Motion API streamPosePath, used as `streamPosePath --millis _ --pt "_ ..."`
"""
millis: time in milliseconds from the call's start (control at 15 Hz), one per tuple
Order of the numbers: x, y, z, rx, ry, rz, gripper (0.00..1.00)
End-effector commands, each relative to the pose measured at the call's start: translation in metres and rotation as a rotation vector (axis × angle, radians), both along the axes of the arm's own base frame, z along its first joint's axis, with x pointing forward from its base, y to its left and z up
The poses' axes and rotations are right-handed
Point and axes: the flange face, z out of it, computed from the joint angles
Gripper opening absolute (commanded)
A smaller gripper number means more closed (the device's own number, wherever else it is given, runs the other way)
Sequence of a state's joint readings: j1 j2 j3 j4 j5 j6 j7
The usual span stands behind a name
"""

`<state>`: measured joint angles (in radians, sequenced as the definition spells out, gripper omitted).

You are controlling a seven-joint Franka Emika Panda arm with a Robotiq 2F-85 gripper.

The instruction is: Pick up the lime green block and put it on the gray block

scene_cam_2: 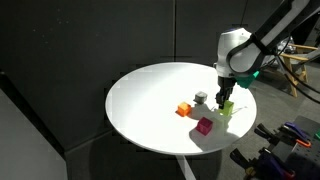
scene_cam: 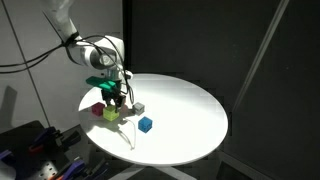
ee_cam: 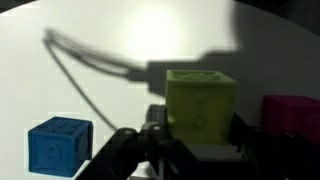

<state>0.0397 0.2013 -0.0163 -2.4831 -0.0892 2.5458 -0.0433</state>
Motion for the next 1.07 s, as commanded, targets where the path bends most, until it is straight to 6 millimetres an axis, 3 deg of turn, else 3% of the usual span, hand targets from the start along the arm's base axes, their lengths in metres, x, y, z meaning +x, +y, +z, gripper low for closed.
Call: streamPosePath --millis 0,600,1000 --pt "0.008 0.003 0.033 -0.014 -0.024 0.008 0.32" --pt "0.054 -0.005 0.063 -0.027 -0.008 -0.075 0.32" --pt "0.086 -0.027 0.057 -0.029 -0.012 -0.12 0.32"
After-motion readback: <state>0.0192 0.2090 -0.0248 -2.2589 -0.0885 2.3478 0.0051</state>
